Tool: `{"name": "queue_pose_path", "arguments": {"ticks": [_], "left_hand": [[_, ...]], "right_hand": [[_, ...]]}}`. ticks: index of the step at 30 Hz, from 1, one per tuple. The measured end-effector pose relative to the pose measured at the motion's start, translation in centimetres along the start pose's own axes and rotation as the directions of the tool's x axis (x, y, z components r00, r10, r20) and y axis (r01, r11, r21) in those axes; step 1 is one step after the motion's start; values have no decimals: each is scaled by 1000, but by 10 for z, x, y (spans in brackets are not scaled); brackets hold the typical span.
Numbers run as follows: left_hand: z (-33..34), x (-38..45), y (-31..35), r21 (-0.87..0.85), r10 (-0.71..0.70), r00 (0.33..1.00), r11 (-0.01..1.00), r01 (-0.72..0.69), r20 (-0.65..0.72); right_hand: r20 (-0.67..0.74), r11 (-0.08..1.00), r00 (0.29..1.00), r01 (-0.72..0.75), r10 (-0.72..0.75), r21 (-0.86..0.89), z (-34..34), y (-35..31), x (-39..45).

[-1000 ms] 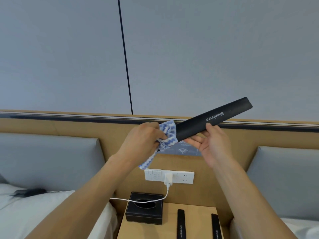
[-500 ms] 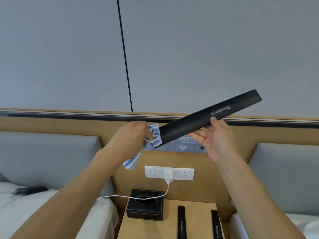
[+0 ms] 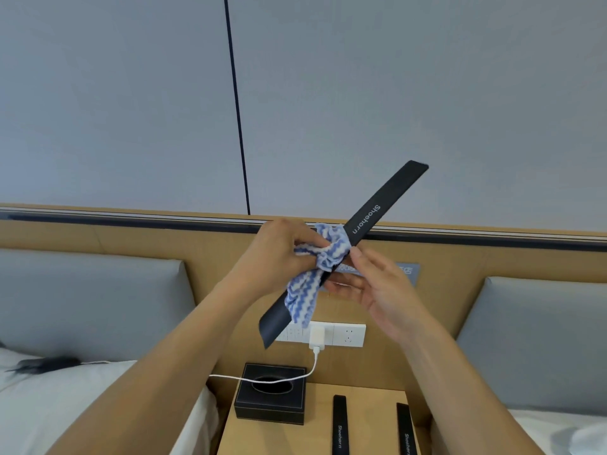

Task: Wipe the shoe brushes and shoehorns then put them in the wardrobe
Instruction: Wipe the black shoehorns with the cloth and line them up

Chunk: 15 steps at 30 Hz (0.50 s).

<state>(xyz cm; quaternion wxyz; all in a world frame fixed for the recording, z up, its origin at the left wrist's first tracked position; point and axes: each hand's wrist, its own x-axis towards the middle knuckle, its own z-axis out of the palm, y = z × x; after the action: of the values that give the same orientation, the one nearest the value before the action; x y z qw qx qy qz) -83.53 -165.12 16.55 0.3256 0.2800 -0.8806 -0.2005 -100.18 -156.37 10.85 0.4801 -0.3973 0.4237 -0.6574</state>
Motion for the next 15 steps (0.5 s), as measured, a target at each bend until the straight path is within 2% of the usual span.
{"name": "queue_pose_path", "arguments": {"ticks": [3, 5, 12, 15], "left_hand": [[1, 0, -2, -131, -34, 999, 991, 37, 24], [3, -1, -3, -163, -28, 999, 986, 35, 41], [10, -7, -8, -147, -82, 996, 986, 85, 24], [11, -11, -16, -106, -150, 989, 983, 151, 15]], "right_hand": [[76, 999, 996, 46, -47, 4, -6, 1, -1], [77, 999, 996, 37, -36, -9, -6, 0, -1], [-57, 971, 998, 13, -28, -240, -1, -2, 0], [-53, 973, 999, -20, 8, -229, -3, -3, 0]]}}
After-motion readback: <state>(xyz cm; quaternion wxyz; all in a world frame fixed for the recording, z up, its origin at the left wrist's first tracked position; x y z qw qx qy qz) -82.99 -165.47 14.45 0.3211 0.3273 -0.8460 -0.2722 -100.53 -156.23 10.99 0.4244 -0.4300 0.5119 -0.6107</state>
